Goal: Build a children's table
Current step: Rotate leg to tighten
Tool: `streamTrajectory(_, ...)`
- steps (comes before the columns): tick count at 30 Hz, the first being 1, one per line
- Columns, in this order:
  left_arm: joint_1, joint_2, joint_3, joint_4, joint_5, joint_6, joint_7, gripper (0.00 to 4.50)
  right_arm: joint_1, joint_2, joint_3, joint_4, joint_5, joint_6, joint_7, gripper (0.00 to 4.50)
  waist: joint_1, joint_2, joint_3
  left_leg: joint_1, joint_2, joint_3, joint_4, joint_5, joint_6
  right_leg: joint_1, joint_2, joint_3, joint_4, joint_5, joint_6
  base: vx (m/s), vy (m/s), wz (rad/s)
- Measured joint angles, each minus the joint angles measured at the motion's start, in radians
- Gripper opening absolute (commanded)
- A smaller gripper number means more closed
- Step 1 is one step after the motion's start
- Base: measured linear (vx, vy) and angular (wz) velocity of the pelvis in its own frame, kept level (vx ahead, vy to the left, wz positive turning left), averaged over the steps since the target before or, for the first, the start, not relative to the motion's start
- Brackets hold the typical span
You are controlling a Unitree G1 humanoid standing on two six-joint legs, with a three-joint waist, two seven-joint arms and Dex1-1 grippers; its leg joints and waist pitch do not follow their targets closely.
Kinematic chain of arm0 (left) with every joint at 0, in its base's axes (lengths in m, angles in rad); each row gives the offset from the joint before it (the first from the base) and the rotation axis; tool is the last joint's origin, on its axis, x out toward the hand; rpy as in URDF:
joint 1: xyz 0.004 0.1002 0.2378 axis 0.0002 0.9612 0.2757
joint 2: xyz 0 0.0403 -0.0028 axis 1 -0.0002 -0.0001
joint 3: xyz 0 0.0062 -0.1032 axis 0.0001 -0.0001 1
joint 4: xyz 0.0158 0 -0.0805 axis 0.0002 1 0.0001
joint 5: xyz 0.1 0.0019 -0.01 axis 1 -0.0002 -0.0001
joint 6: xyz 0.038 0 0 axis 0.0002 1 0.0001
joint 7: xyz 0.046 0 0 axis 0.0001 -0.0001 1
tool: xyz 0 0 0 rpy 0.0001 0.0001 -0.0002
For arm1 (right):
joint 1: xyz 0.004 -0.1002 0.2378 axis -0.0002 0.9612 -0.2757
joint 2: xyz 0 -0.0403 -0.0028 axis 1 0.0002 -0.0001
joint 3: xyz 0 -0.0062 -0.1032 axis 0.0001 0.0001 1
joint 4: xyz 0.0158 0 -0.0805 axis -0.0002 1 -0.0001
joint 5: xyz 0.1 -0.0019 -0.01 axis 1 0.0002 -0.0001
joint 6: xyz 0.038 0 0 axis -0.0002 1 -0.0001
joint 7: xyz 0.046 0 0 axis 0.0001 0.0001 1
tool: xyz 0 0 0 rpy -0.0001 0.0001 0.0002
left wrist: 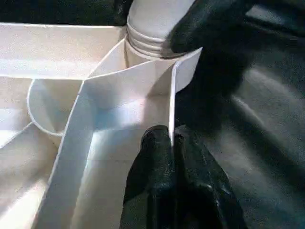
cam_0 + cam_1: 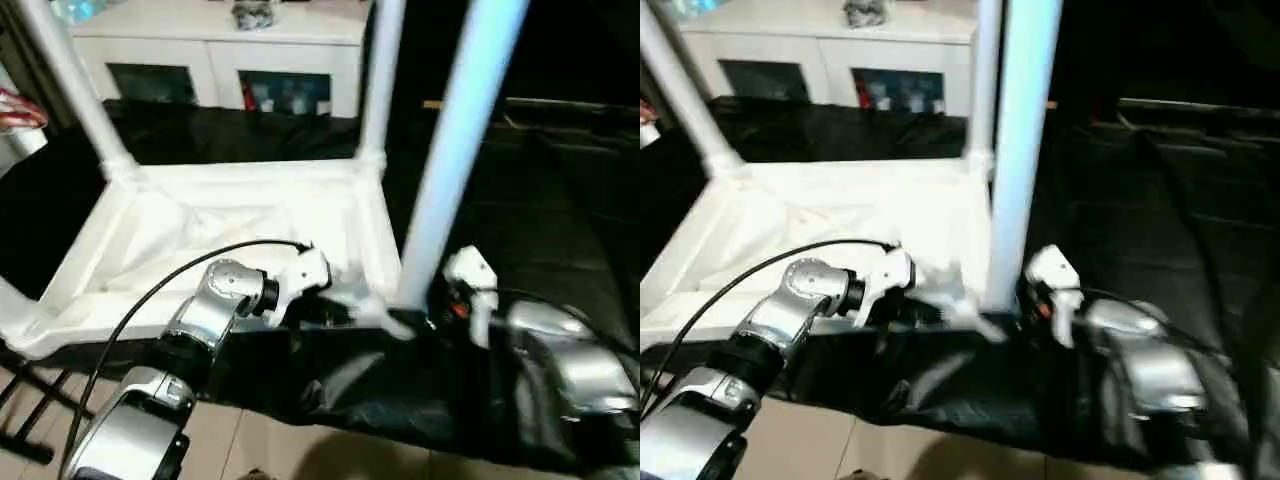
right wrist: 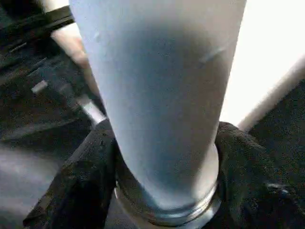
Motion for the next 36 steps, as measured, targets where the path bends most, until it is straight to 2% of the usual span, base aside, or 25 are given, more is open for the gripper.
streamTrajectory(3, -0.019, -0.035, 0.009, 0.022, 0.019, 0.018, 0.096, 0.0, -0.043, 0.067, -0.026, 0.053, -0.026, 0.0, -0.151, 2.66, -0.012, 0.0, 0.0, 0.0, -0.001, 0.0, 0.0, 0.0, 0.0, 0.0, 0.0, 0.001, 0.0, 0.0, 0.0, 0.0, 0.0, 0.0)
streamTrajectory(9, -0.049, -0.088, 0.022, 0.053, 0.04, 0.047, 0.227, 0.0, -0.112, 0.174, -0.062, 0.139, -0.075, -0.024, -0.389, 2.64, -0.013, 0.001, -0.001, 0.0, -0.001, 0.0, -0.004, 0.0, 0.0, -0.001, 0.0, 0.0, 0.0, 0.0, 0.0, 0.0, 0.0, 0.0)
streamTrajectory(13, -0.05, -0.091, 0.021, 0.053, 0.041, 0.048, 0.237, 0.0, -0.114, 0.189, -0.064, 0.163, -0.094, -0.076, -0.413, 2.64, -0.013, 0.001, -0.001, 0.0, -0.001, 0.0, -0.005, -0.001, 0.0, -0.001, 0.0, 0.0, -0.001, 0.0, 0.0, 0.0, 0.0, 0.0)
streamTrajectory(15, -0.05, -0.091, 0.02, 0.053, 0.042, 0.049, 0.232, 0.0, -0.114, 0.189, -0.071, 0.173, -0.083, -0.087, -0.397, 3.31, -0.013, 0.001, -0.001, 0.0, -0.001, 0.0, -0.005, -0.001, 0.0, -0.001, 0.0, 0.0, -0.001, 0.0, 0.0, 0.0, 0.0, 0.0)
streamTrajectory(17, -0.05, -0.091, 0.02, 0.053, 0.042, 0.049, 0.23, 0.0, -0.114, 0.188, -0.076, 0.173, -0.067, -0.08, -0.376, 3.31, -0.014, 0.001, -0.001, 0.0, -0.001, 0.0, -0.005, -0.001, 0.0, -0.001, 0.0, 0.0, -0.001, 0.0, 0.0, 0.0, 0.0, 0.0)
streamTrajectory(19, -0.049, -0.09, 0.021, 0.053, 0.042, 0.048, 0.22, 0.0, -0.11, 0.173, -0.075, 0.167, -0.062, -0.077, -0.345, 3.64, -0.012, 0.002, -0.001, -0.001, -0.001, 0.0, -0.005, -0.001, 0.0, -0.001, 0.0, 0.0, -0.001, 0.0, 0.0, 0.0, 0.0, 0.0)
streamTrajectory(21, -0.049, -0.09, 0.021, 0.051, 0.041, 0.048, 0.203, 0.0, -0.096, 0.151, -0.07, 0.15, -0.061, -0.077, -0.296, 3.75, -0.01, 0.001, -0.001, -0.001, -0.001, 0.0, -0.005, -0.001, 0.0, -0.001, 0.0, 0.0, -0.001, 0.0, 0.0, 0.0, 0.0, 0.0)
streamTrajectory(26, -0.037, -0.068, 0.015, 0.03, 0.031, 0.046, 0.129, 0.0, -0.051, 0.074, -0.041, 0.091, -0.045, -0.066, -0.156, 3.75, -0.006, 0.002, -0.001, -0.001, -0.001, 0.0, -0.004, -0.001, 0.0, -0.001, 0.0, 0.0, -0.001, 0.0, 0.0, 0.0, 0.0, 0.0)
streamTrajectory(32, -0.019, -0.027, -0.015, 0.007, 0.011, 0.012, -0.021, 0.0, 0.02, -0.057, 0.004, -0.003, -0.001, -0.055, 0.077, 3.75, 0.009, 0.002, -0.001, 0.0, 0.0, 0.0, -0.002, 0.0, 0.0, 0.0, 0.0, 0.0, 0.0, 0.0, 0.0, 0.0, 0.0, 0.0)
streamTrajectory(36, -0.011, -0.013, -0.024, -0.002, 0.006, -0.005, -0.084, 0.0, 0.025, -0.087, 0.025, -0.028, 0.014, -0.032, 0.16, 3.75, 0.017, 0.002, -0.001, 0.0, 0.0, 0.0, -0.002, 0.0, 0.0, 0.0, 0.0, 0.0, 0.0, 0.0, 0.0, 0.0, 0.0, 0.0)
